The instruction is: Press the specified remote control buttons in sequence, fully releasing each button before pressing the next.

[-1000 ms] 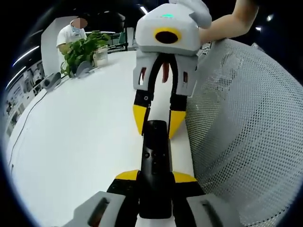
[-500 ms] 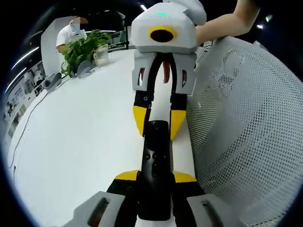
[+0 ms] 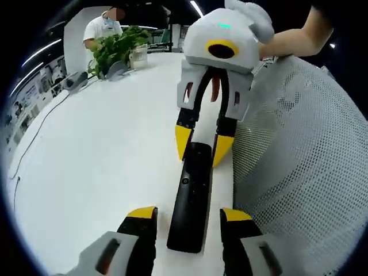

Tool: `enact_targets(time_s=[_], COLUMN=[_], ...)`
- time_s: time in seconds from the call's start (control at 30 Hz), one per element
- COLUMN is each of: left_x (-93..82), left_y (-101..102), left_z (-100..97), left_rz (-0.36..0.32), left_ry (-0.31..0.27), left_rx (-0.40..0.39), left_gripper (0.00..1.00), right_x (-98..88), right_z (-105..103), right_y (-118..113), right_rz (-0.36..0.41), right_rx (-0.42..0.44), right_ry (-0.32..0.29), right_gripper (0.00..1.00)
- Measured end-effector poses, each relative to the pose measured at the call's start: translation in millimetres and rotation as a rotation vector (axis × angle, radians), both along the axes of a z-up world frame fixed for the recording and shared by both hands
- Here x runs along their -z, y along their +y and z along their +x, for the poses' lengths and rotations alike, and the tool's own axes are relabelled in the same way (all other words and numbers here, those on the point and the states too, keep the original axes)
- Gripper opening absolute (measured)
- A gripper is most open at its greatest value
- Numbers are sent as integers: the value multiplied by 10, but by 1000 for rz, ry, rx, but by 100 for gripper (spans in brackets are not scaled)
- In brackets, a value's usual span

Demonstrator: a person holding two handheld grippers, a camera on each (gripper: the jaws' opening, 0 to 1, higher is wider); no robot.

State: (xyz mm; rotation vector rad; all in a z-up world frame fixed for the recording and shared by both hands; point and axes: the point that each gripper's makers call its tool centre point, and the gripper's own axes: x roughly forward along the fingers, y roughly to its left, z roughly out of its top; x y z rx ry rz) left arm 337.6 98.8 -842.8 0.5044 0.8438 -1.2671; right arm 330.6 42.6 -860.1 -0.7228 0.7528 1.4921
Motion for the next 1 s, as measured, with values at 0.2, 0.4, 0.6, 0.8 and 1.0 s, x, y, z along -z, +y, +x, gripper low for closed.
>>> enact_targets(time_s=[0.2, 0.4, 0.6, 0.8, 1.0], left_x=[-499, -948, -1162, -1370, -1483], left_y=[218, 319, 454, 649, 887], left_z=[176, 129, 103, 70, 39], left_rz=[-51, -182, -242, -331, -342], left_ry=[-75, -162, -246, -302, -408], left_rx=[-212, -352, -474, -619, -741], left_gripper=[69, 86, 100, 100, 100], right_x=[2, -2, -3, -7, -11], right_z=[-4, -1, 5, 13, 20], right_y=[-11, -10, -18, -17, -19], right_rz=[-11, -14, -11, -4, -2], right_rx=[4, 10, 26, 36, 41], right_ry=[4, 8, 15, 21, 27], right_gripper=[20, 20, 20, 20, 20])
